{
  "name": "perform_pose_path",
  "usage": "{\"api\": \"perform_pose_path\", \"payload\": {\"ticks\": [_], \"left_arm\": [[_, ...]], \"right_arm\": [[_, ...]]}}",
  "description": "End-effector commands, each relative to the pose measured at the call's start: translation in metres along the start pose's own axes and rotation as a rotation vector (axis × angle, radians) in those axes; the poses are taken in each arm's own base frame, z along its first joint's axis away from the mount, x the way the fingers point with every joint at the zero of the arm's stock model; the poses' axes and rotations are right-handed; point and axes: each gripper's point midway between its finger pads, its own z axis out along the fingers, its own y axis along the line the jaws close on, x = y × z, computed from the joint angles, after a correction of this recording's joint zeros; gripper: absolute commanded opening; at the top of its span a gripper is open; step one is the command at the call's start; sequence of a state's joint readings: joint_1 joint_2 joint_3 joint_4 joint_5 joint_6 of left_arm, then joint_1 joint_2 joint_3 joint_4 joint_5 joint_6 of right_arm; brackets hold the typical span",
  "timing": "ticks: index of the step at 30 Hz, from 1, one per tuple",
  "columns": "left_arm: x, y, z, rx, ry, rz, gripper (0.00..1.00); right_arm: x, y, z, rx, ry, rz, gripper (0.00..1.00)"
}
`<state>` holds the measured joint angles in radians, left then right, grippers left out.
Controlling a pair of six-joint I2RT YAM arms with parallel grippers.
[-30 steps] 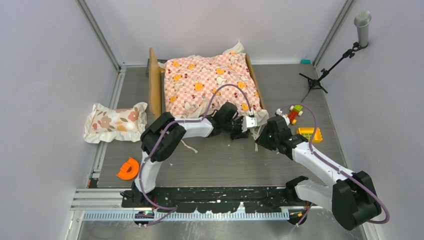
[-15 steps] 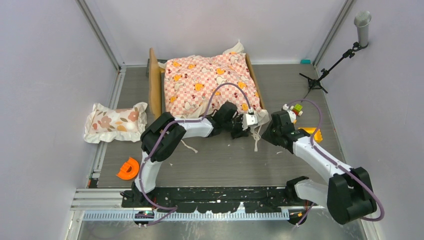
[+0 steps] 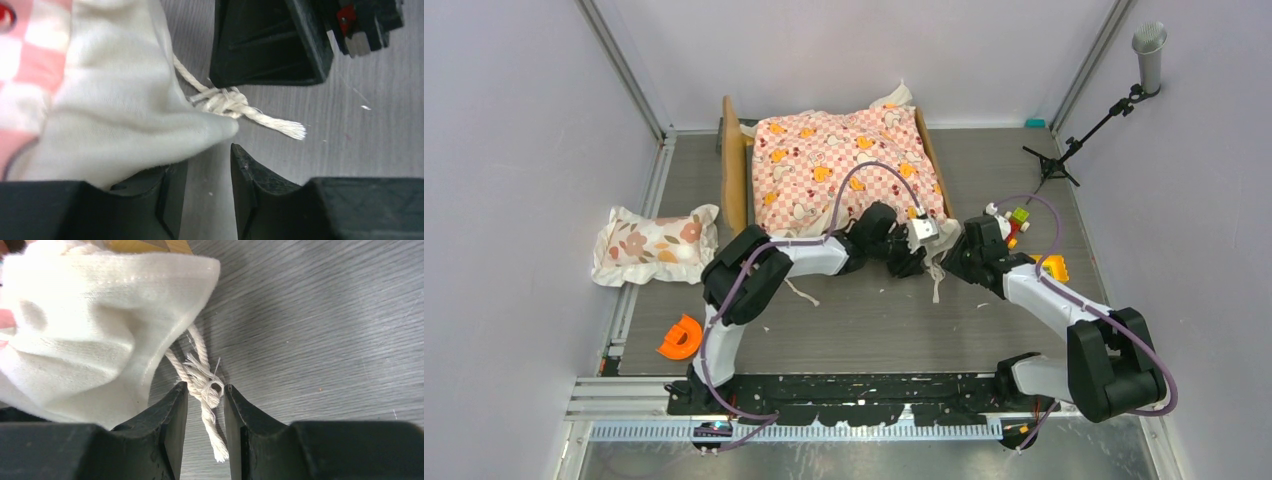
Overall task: Set up the pet bed
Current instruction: Tie the ropes to the bed frame.
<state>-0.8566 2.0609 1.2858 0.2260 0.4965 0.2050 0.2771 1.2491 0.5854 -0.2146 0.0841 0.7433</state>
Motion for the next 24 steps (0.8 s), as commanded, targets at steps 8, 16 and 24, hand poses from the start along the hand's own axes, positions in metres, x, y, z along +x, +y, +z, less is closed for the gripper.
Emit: {"api": "perform_pose_path", "payload": {"ticks": [8, 16, 24], "left_arm": [[-0.072, -0.005, -0.074, -0.171, -0.152, -0.288, 0.9], [-0.073, 0.027, -0.116, -0.1, -0.278, -0.655, 1.0], [-0.096, 0.024, -0.16, 0.25, -0.607, -0.72, 1.0]], "right_arm": [[-0.019, 0.02, -0.017, -0.119, -0.074, -0.085, 0.37], [-0.007, 0.042, -0.018, -0.223, -0.004, -0.18, 0.38], [-0.004, 0.046, -0.007, -0.125, -0.049, -0.315, 0.42]]}}
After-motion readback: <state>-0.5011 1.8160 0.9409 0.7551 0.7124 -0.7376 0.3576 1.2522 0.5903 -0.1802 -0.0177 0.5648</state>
